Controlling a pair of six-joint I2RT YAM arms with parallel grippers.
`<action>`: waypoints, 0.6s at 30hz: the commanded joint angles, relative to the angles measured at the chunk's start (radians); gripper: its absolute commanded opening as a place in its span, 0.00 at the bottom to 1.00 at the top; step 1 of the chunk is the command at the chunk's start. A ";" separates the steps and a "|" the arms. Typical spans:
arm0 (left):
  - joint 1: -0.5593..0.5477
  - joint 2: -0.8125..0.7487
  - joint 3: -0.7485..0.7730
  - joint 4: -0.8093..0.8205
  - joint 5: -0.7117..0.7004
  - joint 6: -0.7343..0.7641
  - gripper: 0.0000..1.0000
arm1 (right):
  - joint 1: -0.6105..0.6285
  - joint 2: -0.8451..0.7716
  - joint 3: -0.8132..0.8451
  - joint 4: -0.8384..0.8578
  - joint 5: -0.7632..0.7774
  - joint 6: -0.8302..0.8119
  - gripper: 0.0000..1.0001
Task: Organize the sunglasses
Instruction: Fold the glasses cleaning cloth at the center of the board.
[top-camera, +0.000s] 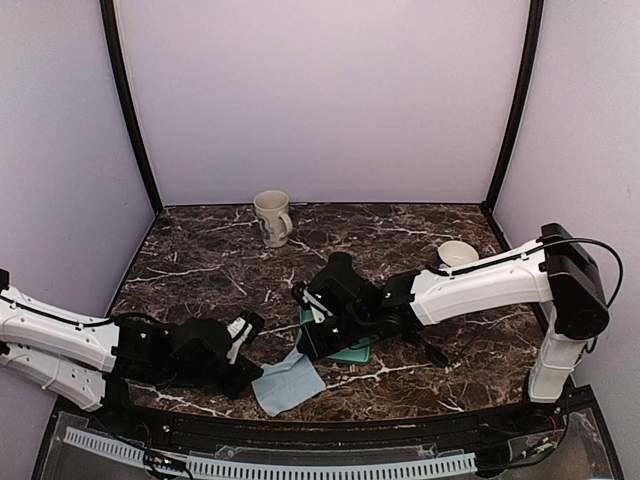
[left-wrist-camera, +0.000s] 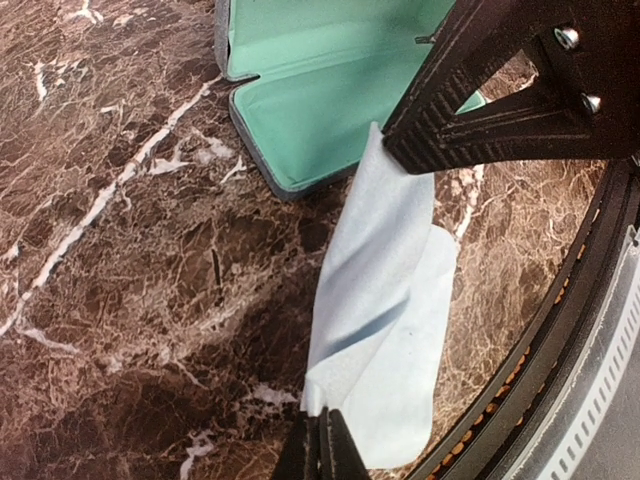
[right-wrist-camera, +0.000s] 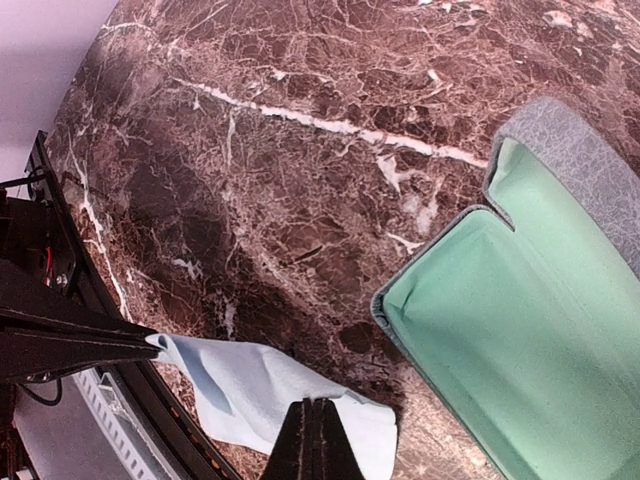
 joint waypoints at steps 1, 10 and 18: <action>0.008 0.023 0.000 0.004 -0.008 0.032 0.00 | -0.009 -0.019 0.011 0.029 0.009 0.002 0.00; 0.010 0.074 0.020 0.023 0.002 0.057 0.00 | -0.011 -0.034 -0.002 0.015 0.017 0.000 0.00; 0.010 0.070 0.009 0.056 0.105 0.096 0.00 | -0.005 -0.059 -0.093 0.034 0.000 0.033 0.00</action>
